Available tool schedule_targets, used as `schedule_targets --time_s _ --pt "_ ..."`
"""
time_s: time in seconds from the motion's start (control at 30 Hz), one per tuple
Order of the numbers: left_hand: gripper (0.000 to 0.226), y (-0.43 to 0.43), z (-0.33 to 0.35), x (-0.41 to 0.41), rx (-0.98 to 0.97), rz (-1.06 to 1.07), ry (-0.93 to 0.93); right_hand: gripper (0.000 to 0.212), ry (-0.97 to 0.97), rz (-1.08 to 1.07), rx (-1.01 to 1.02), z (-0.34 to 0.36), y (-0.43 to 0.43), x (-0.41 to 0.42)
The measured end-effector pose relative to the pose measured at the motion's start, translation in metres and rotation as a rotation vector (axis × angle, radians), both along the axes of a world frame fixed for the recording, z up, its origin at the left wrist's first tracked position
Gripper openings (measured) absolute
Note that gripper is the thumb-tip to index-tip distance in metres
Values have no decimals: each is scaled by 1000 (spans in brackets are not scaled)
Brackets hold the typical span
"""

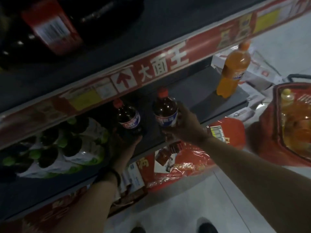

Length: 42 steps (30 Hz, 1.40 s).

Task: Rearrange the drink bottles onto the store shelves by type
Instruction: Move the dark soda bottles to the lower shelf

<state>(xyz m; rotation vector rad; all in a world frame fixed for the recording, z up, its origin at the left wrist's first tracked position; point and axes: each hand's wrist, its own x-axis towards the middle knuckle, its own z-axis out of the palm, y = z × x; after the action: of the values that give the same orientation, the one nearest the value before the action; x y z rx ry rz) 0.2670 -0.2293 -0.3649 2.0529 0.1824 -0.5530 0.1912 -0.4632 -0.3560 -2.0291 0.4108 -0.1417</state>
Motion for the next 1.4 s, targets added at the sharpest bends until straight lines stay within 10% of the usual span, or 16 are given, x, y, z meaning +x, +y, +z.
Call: schedule_targets --time_s 0.17,1.1,1.4 --pt "147 9 -89 66 23 -1 -226 93 51 78 -33 -21 -4 44" --pt "104 -18 -54 35 33 24 -352 91 214 231 -168 -42 11 80" --pt "51 29 47 -51 236 -53 -214 37 199 234 -452 51 79 -41"
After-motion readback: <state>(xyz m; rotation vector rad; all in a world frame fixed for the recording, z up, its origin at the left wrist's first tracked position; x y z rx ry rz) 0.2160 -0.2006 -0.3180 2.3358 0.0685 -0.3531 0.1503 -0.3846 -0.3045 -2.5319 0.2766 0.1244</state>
